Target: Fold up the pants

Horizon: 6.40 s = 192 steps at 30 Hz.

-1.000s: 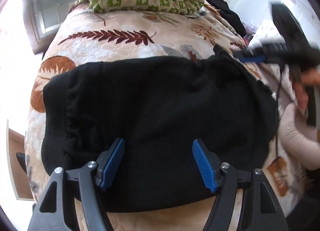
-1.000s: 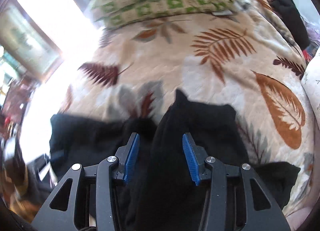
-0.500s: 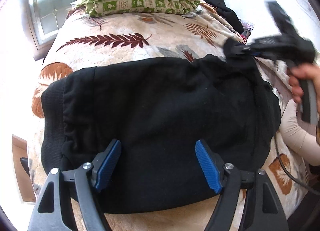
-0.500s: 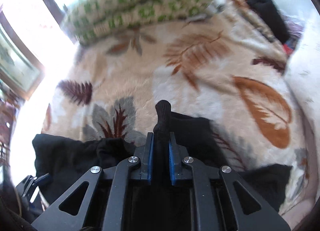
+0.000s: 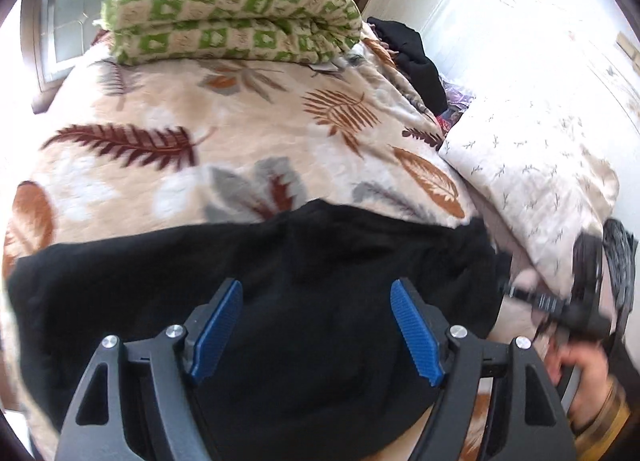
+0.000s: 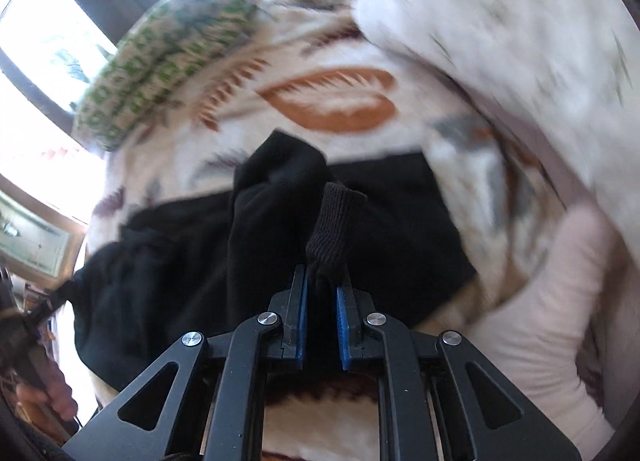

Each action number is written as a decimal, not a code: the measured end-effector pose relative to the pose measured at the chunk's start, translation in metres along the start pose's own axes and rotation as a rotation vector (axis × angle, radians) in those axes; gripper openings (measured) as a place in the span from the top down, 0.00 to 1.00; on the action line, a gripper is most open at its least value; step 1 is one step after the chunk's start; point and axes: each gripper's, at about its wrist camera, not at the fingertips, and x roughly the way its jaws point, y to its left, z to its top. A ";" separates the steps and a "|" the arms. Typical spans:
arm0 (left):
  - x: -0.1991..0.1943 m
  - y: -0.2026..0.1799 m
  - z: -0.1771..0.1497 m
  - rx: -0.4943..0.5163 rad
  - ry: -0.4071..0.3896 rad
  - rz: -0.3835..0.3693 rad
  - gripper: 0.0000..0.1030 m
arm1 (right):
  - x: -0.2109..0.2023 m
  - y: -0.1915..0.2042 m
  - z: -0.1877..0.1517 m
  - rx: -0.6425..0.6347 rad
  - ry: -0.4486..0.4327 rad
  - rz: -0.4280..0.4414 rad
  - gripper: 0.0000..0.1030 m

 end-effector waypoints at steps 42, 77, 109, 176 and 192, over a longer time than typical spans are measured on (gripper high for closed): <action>0.071 -0.049 0.025 -0.004 0.090 0.194 0.38 | -0.002 -0.029 -0.014 -0.088 -0.011 -0.128 0.67; 0.087 -0.042 0.026 0.134 0.081 0.215 0.38 | 0.005 -0.023 0.052 -0.237 -0.129 -0.032 0.91; 0.101 -0.041 0.025 0.136 0.058 0.256 0.36 | 0.028 0.002 0.027 -0.344 -0.196 -0.138 0.83; 0.059 -0.052 0.000 0.210 0.051 0.202 0.39 | 0.002 -0.024 0.034 -0.240 -0.023 -0.117 0.56; 0.112 -0.022 0.045 0.103 0.034 0.347 0.44 | 0.030 -0.018 0.049 -0.329 -0.154 -0.165 0.86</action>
